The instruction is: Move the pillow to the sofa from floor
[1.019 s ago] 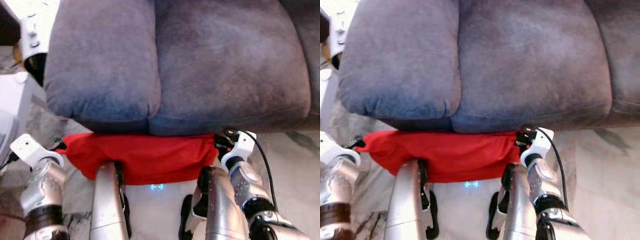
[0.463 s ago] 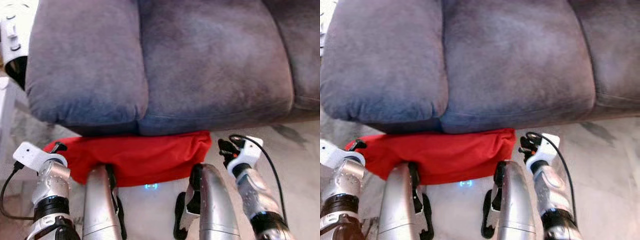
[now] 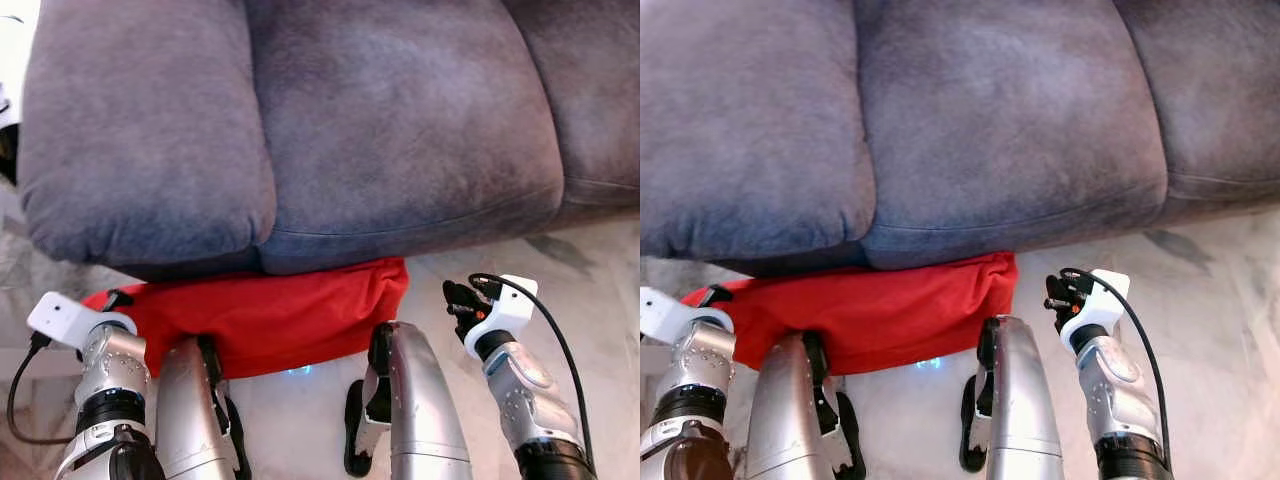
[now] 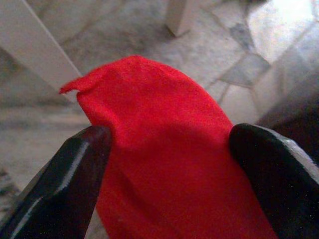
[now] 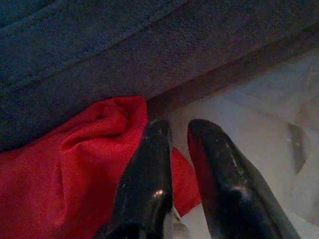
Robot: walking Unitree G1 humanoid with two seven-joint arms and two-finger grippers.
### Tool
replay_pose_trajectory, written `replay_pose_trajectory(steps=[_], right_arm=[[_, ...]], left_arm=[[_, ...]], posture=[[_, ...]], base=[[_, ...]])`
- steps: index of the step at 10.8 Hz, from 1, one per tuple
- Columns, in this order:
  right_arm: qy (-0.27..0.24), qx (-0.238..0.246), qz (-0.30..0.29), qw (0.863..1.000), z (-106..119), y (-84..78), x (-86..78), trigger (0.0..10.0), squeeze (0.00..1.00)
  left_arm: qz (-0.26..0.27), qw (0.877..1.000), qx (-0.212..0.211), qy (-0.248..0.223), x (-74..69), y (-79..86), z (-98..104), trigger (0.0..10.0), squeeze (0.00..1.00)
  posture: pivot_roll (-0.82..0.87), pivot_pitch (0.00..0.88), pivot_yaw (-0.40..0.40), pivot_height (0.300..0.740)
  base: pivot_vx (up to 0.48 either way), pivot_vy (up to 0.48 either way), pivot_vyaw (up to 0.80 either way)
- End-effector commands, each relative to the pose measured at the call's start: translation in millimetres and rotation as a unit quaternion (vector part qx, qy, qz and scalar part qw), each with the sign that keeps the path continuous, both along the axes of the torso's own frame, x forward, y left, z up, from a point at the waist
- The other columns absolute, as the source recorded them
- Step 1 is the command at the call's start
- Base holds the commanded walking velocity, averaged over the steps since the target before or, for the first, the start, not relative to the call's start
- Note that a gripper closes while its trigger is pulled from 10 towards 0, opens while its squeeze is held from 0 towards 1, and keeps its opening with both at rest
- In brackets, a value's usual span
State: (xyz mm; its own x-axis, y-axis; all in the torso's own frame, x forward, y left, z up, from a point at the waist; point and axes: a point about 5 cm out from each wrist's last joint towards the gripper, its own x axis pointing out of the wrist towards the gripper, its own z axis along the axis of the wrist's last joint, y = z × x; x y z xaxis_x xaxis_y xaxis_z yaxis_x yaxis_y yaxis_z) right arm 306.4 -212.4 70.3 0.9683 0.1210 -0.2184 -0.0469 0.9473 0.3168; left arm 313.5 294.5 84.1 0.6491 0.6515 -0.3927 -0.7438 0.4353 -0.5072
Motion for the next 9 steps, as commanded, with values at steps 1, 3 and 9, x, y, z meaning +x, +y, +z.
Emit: replay_pose_trajectory(steps=[1,3,9], right_arm=[[0.025,0.0,-0.005,1.0,-8.5,-4.2,-10.6,10.0,0.0],[0.032,-0.002,-0.003,0.999,-7.3,-5.2,-14.5,10.0,0.0],[0.037,0.003,0.005,0.999,-5.4,0.5,-10.5,10.0,0.0]], left_arm=[[0.026,0.999,-0.005,0.037,-12.6,5.5,-17.1,10.0,0.0],[0.075,0.994,-0.019,0.073,-21.6,7.8,-27.3,10.0,0.0],[0.129,0.986,-0.085,0.07,-31.5,7.2,-34.0,10.0,0.0]], posture=[[0.06,0.526,-0.136,0.524],[0.06,0.535,-0.146,0.524],[0.08,0.528,-0.14,0.524]], base=[[0.0,0.0,0.0],[0.0,0.0,0.0],[0.0,0.0,0.0]])
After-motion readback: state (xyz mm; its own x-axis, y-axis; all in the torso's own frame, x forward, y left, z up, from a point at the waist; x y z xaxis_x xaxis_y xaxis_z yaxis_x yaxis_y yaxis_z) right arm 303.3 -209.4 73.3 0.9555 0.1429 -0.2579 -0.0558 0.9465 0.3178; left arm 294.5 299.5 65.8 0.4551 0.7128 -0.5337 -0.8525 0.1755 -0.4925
